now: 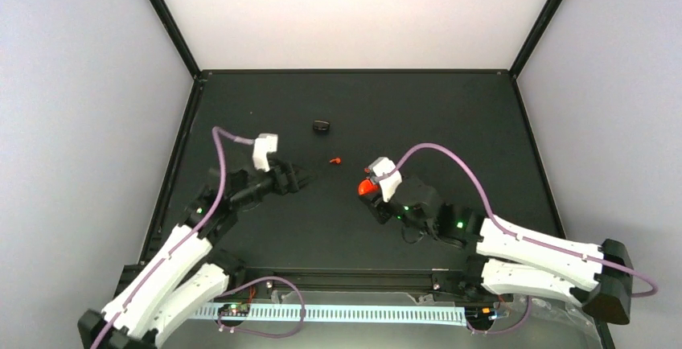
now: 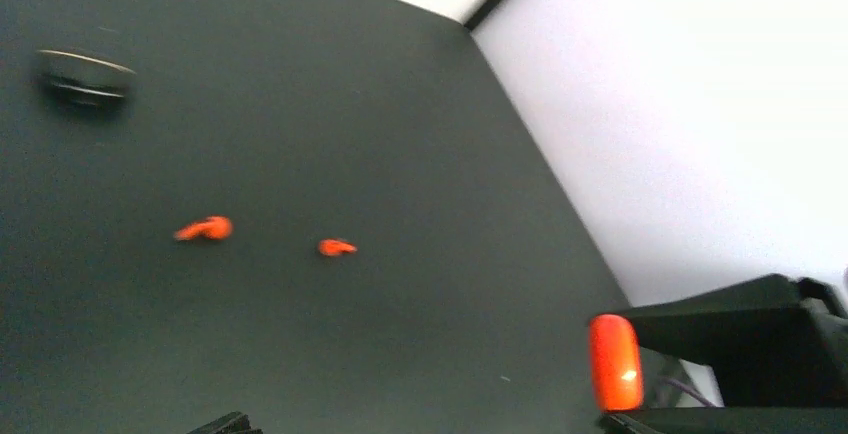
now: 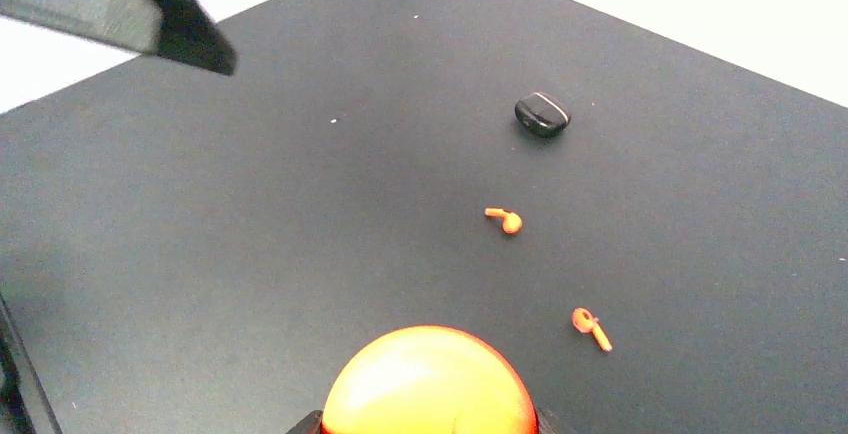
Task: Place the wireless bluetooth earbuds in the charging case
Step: Pick up the charging case at the center of the board.
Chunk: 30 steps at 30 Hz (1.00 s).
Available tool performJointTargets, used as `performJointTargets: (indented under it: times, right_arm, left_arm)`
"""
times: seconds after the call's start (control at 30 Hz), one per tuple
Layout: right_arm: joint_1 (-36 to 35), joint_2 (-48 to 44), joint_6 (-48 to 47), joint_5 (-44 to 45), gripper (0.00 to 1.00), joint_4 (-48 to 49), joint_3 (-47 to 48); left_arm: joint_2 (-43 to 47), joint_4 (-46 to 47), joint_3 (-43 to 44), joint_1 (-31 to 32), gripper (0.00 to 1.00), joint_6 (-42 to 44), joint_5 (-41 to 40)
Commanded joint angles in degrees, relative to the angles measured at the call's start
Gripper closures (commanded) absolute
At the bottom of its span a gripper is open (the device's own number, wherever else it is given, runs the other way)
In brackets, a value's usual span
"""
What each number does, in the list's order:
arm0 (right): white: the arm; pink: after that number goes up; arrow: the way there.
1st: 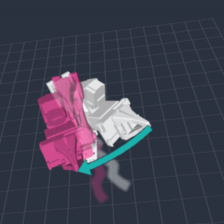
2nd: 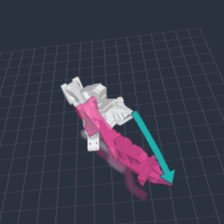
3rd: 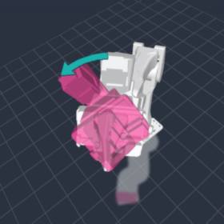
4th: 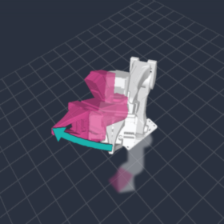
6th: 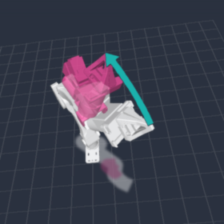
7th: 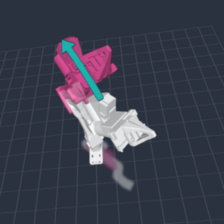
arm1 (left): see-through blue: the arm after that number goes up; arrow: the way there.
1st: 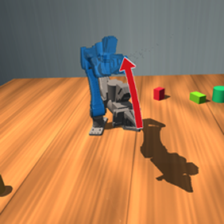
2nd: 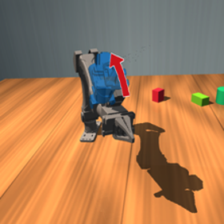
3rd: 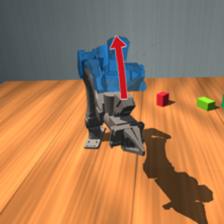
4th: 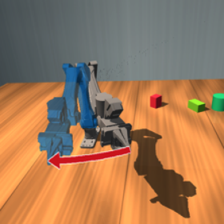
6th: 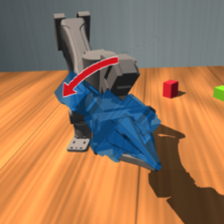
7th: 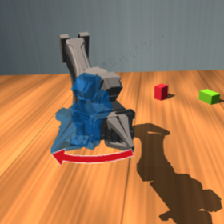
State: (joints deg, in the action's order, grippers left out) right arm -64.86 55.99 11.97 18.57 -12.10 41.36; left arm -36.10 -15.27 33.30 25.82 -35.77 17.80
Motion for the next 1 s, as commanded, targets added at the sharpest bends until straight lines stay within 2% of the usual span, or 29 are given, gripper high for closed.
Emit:
performJointTargets:
  times: [0.0,0.1,0.2,0.43,0.7,0.83,0.97]
  right_arm:
    - [-0.7,-6.3,-6.8,2.1,0.58,2.2,-4.3]
    - [-0.8,-8.7,-8.9,2.3,0.58,2.5,-5.1]
    - [-0.9,-9.7,-10.3,1.7,0.58,2.8,-4.9]
    - [-1.6,-10.2,-14.2,0.6,0.59,4.5,-3.8]
    - [-2.1,-7.2,-16.9,-1.0,0.59,4.9,-0.5]
    - [-2.5,-6.1,-17.5,-1.0,0.59,5.4,0.7]
    - [-2.7,-5.5,-18.1,-0.7,0.59,5.3,1.5]
  left_arm:
    - [-9.0,6.9,7.6,4.3,0.09,-1.1,12.8]
    - [-14.4,7.2,11.0,11.0,0.11,0.6,11.0]
    - [-18.4,6.8,13.4,14.3,0.11,0.9,10.1]
    - [-24.1,7.5,15.8,16.0,0.14,-0.7,12.8]
    - [-27.8,5.3,19.3,16.6,0.15,1.0,12.4]
    - [-29.3,6.1,19.6,16.9,0.2,0.7,13.8]
    - [-30.0,6.5,19.5,17.0,0.3,0.5,15.1]
